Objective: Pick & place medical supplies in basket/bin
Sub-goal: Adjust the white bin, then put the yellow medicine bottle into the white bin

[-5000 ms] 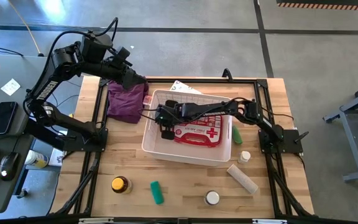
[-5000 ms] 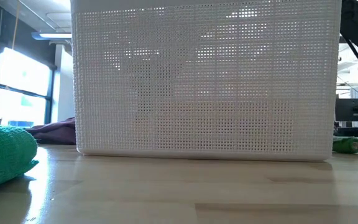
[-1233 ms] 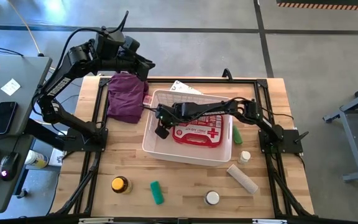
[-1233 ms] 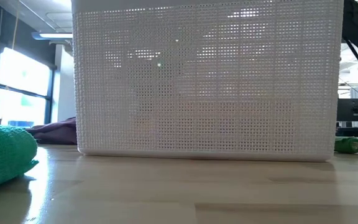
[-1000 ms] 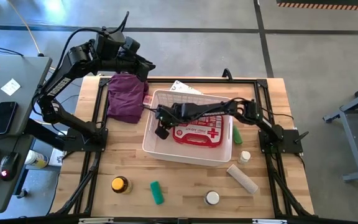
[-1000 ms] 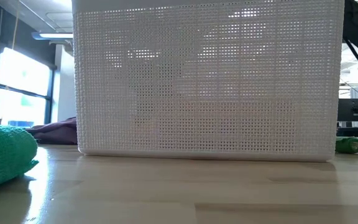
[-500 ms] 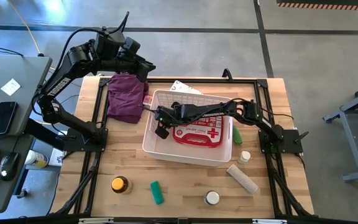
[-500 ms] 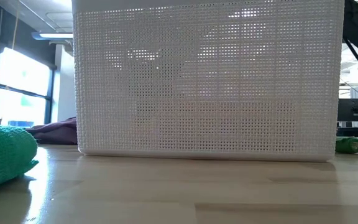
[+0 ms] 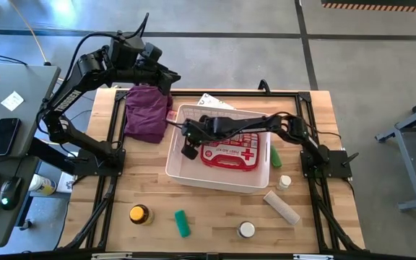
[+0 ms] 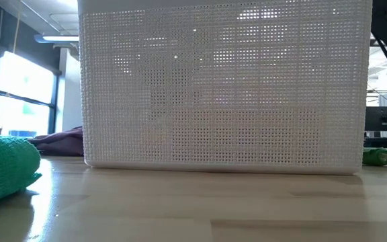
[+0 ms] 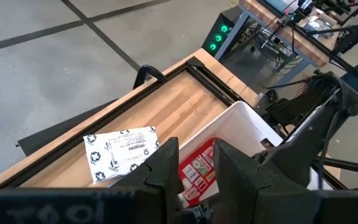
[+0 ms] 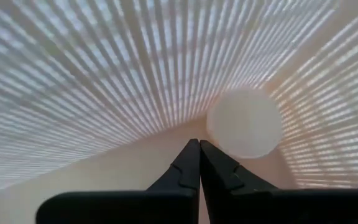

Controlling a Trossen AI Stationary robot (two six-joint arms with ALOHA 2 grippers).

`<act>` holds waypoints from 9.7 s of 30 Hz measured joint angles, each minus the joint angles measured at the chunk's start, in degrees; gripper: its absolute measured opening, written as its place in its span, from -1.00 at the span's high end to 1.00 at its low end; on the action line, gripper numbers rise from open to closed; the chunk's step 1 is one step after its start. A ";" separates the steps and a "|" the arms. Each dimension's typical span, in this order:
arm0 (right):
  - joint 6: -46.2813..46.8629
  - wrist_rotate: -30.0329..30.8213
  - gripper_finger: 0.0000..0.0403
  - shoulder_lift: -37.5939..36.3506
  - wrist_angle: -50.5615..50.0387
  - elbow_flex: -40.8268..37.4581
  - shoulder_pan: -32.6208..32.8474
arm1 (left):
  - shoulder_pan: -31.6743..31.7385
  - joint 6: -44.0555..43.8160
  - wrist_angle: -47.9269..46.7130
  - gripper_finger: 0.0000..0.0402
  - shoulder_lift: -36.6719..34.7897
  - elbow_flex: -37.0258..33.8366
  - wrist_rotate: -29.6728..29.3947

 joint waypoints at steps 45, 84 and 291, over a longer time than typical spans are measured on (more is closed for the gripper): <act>-25.28 -14.56 0.21 -19.55 -14.68 0.17 -14.32 | 0.04 15.57 7.89 0.34 0.02 0.00 -8.16; -31.54 -18.71 0.95 -17.04 -11.66 0.15 -14.22 | 0.00 13.75 7.28 0.34 0.02 0.00 -7.96; 19.18 23.53 0.18 -44.46 -46.19 0.19 34.86 | -65.96 -52.28 -18.86 -0.23 8.07 -25.41 18.34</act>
